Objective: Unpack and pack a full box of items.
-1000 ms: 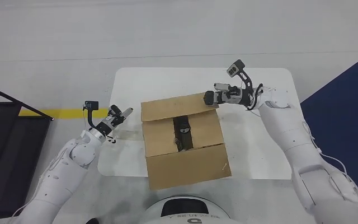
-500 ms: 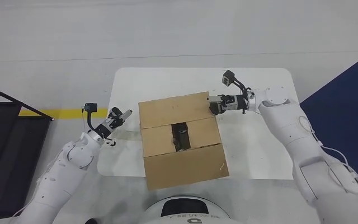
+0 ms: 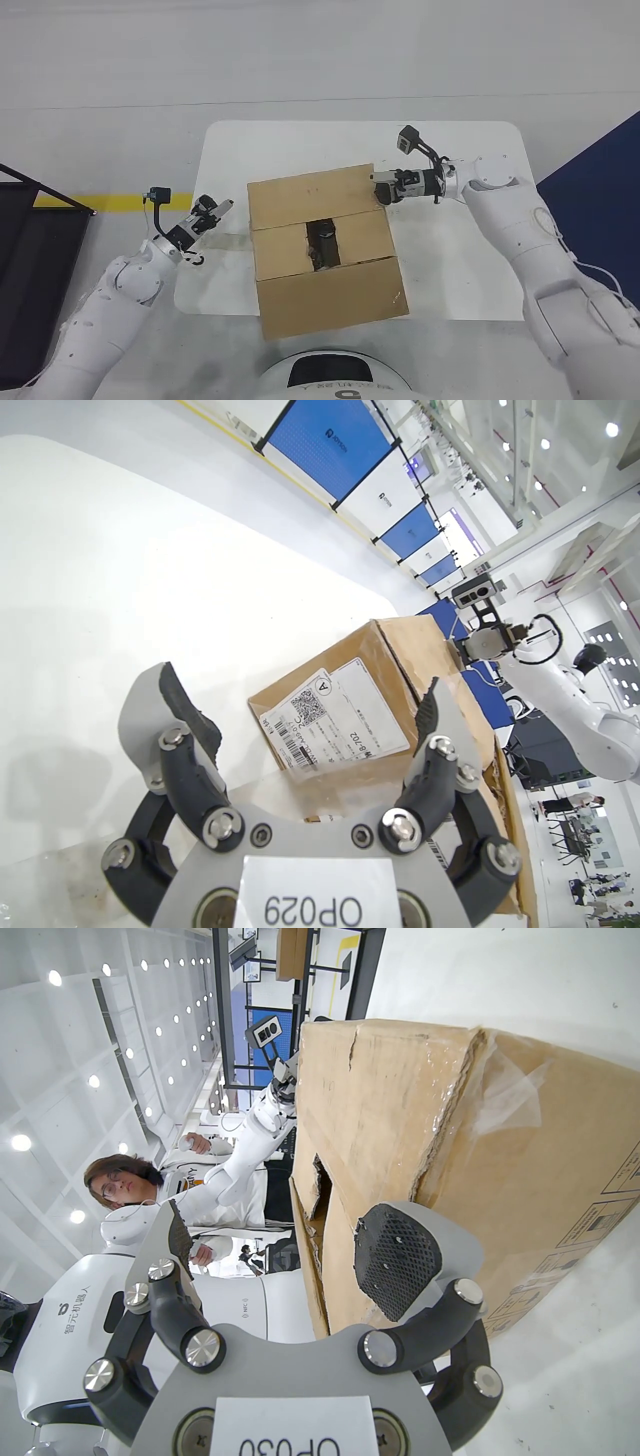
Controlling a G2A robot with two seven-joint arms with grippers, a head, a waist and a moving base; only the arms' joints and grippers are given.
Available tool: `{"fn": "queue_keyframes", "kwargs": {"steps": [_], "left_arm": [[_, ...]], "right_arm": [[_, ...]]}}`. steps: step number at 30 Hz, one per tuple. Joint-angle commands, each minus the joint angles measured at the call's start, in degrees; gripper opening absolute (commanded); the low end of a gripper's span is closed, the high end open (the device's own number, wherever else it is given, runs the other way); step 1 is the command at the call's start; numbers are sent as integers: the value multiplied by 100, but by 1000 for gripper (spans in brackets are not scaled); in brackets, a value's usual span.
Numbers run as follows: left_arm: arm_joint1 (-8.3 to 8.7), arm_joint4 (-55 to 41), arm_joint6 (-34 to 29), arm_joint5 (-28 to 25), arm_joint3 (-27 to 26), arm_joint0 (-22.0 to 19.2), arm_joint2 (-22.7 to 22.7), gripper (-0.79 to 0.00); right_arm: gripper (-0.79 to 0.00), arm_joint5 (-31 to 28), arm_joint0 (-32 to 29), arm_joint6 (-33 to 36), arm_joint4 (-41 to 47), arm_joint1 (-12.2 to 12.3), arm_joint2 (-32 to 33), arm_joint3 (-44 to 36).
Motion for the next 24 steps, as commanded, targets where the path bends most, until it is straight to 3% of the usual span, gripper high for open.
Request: {"fn": "queue_keyframes", "kwargs": {"steps": [1,5,13,24], "left_arm": [[-1,317,168,40,23,64,-33,0],[-10,990,605,-119,53,199,-72,0],[50,3044,1906,-924,48,703,-340,0],[206,6040,4100,-2018,-371,1543,-653,0]], "right_arm": [[0,-155,-161,-308,142,58,218,-222],[0,-250,-659,-684,176,243,707,-861],[0,219,-1495,-1104,-55,482,1297,-2103],[0,338,-1590,-1255,-56,453,1213,-2308]]}}
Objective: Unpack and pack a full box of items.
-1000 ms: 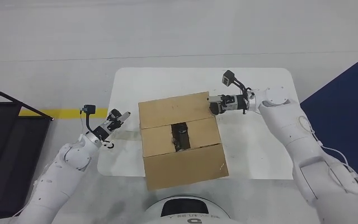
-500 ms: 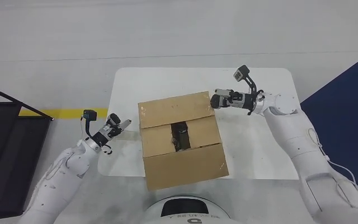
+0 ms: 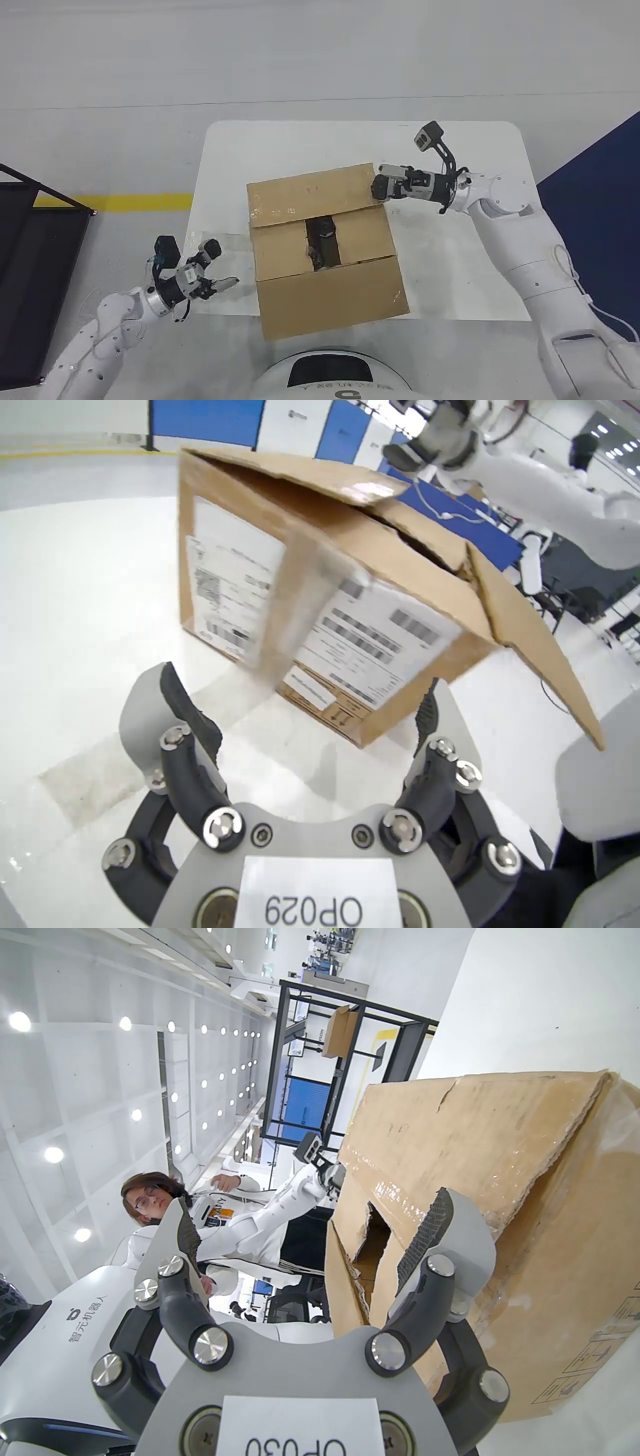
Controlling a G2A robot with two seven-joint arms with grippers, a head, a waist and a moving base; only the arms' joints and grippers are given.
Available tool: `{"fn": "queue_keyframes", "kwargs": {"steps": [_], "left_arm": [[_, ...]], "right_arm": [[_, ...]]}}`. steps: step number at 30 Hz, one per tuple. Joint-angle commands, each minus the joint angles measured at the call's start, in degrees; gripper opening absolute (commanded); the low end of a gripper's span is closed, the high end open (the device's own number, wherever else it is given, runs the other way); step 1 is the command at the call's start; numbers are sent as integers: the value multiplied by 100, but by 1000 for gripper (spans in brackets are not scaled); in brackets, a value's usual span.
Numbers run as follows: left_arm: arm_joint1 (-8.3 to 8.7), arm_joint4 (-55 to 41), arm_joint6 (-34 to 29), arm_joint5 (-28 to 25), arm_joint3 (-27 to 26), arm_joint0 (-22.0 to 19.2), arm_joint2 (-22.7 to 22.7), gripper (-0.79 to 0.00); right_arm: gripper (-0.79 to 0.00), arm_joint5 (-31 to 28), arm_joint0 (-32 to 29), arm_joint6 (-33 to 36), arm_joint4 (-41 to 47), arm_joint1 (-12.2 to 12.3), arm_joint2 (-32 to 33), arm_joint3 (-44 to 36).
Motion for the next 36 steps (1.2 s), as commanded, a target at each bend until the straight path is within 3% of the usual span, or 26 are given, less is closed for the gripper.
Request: {"fn": "queue_keyframes", "kwargs": {"steps": [1,9,14,19,28,31,36], "left_arm": [[20,462,304,-23,-99,85,40,0],[14,1714,820,399,-499,175,458,0],[16,1713,1173,275,-572,171,562,0],[-9,1136,1371,343,-583,209,533,0],[-84,-353,563,540,-801,234,513,0],[-95,-1073,40,570,-861,203,464,0],[-124,-2100,-1016,1066,-1104,133,459,0]], "right_arm": [[0,-61,-45,-1,27,3,24,28],[0,-355,-415,-28,144,56,262,7],[0,-455,-643,-97,136,85,375,-47],[0,-548,-829,-148,145,112,491,-106],[0,-741,-1233,-214,182,184,809,-328],[0,-925,-1407,-195,328,203,937,-407],[0,-1331,-1749,-99,656,236,1194,-591]]}}
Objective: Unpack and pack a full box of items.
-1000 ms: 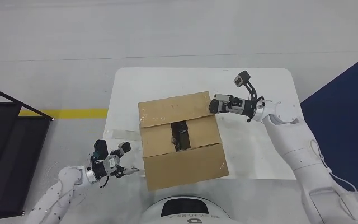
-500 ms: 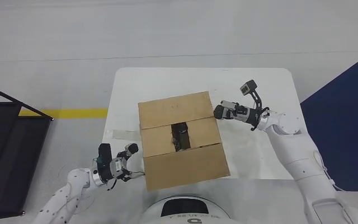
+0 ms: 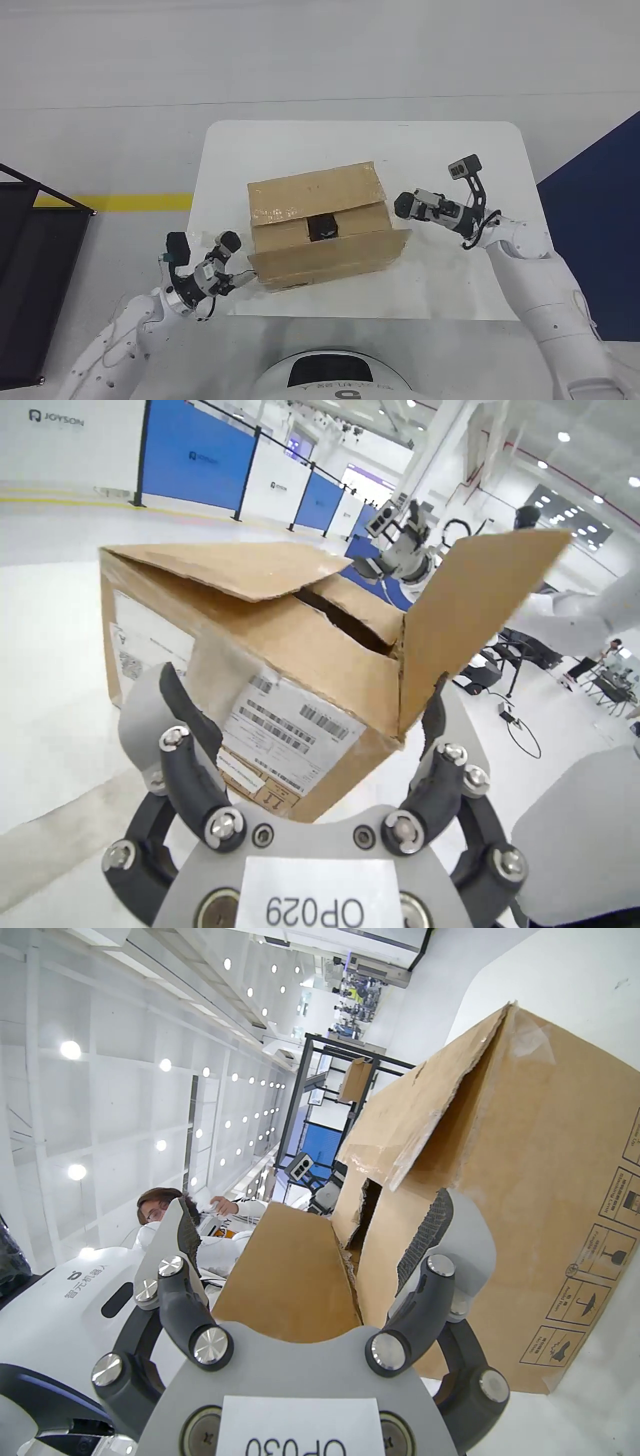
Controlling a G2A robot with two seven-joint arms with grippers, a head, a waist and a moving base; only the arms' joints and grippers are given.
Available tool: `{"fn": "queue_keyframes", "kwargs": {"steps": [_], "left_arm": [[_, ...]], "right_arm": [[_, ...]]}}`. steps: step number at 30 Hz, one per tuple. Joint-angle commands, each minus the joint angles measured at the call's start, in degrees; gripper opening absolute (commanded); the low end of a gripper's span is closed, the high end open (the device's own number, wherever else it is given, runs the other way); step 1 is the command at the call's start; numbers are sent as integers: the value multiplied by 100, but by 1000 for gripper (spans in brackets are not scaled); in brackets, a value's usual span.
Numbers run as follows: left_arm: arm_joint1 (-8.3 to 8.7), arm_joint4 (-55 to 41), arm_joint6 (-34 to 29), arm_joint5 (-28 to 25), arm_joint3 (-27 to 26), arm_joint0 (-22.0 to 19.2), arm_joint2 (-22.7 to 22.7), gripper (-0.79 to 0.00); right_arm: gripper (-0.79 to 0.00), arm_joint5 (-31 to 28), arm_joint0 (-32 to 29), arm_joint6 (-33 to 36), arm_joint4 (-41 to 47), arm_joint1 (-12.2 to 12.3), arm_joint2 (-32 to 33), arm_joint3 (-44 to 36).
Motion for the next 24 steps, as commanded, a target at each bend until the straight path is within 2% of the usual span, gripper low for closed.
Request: {"fn": "queue_keyframes", "kwargs": {"steps": [1,6,10,17,24], "left_arm": [[-11,-345,-397,227,-82,-34,4,0],[-58,-946,-1150,784,-198,-230,56,0],[-102,-1260,-1529,1015,-201,-435,121,0],[-163,-1660,-2267,1194,-161,-835,233,0],[-203,-2462,-3682,1048,101,-1435,442,0]], "right_arm": [[0,-142,-126,51,135,13,101,-76],[0,-224,-398,92,223,50,314,-278],[0,-193,-525,17,178,67,412,-423],[0,-146,-657,-99,134,83,542,-584],[0,-105,-768,-196,95,96,655,-711]]}}
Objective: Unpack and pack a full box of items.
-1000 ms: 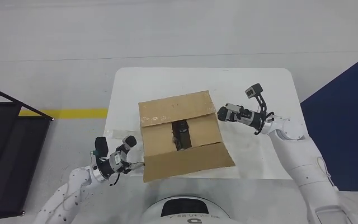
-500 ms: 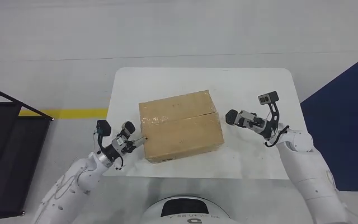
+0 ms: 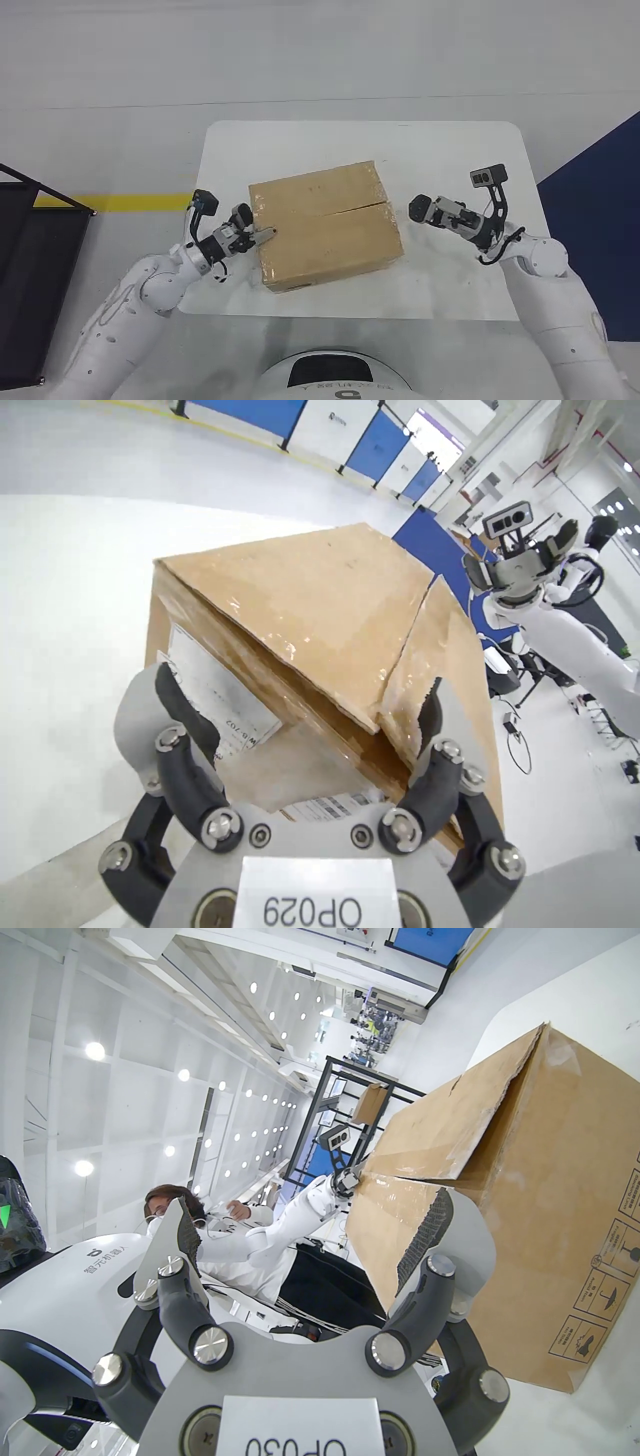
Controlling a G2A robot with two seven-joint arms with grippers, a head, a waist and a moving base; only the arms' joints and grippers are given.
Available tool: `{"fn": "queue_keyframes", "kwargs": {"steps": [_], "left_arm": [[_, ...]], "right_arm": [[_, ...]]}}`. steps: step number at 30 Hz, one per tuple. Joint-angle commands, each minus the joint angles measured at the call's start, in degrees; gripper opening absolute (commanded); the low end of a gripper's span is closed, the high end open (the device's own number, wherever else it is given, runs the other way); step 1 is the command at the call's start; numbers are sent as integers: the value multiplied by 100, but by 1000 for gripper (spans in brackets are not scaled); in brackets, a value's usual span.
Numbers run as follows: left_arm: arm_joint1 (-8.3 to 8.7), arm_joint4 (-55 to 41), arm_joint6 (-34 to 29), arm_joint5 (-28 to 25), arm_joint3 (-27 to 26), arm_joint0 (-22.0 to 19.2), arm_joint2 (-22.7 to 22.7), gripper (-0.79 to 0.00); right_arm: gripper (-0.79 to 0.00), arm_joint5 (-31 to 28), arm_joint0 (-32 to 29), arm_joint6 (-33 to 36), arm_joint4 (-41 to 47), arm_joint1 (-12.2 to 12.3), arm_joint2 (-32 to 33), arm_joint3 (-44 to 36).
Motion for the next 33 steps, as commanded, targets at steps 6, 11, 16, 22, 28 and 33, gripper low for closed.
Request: {"fn": "queue_keyframes", "kwargs": {"steps": [6,11,16,22,28,33], "left_arm": [[-47,-582,-804,87,305,-454,125,0],[-95,-630,-952,214,273,-649,234,0],[-139,-586,-1068,305,155,-839,332,0],[-249,-392,-1100,711,106,-1212,603,0],[-368,-438,-1293,878,153,-1571,909,0],[-489,-487,-1489,1104,204,-1905,1212,0]], "right_arm": [[0,-31,-208,-120,-81,14,130,-174],[0,-60,-406,-258,-160,25,247,-364],[0,-119,-581,-327,-159,30,338,-473],[0,-228,-820,-371,-156,39,471,-649],[0,-301,-1019,-445,-203,42,559,-856],[0,-473,-1223,-624,-230,42,712,-976]]}}
